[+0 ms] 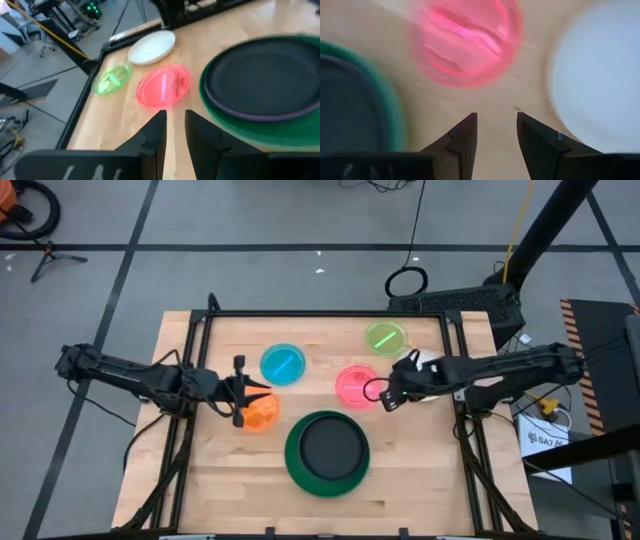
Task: Stack plastic plates
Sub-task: Stack the white plate on top of the black plate
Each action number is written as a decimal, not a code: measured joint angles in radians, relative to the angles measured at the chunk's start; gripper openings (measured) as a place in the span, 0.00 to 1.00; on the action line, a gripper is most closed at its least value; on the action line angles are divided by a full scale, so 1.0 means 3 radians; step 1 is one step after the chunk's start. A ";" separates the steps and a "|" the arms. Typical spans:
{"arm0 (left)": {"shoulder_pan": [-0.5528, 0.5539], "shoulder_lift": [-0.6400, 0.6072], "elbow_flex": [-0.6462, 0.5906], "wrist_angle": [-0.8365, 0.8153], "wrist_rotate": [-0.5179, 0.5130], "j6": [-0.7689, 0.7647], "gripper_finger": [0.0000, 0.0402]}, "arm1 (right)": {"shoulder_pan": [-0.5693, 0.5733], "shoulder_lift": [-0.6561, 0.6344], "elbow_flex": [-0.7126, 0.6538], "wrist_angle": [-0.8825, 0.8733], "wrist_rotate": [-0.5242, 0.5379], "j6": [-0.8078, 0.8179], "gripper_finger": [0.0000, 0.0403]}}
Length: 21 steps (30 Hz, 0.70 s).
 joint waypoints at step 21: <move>0.0046 -0.0023 -0.0001 -0.0221 -0.0119 0.0218 0.19 | -0.0699 0.1099 0.0002 -0.0270 -0.0198 -0.0688 0.32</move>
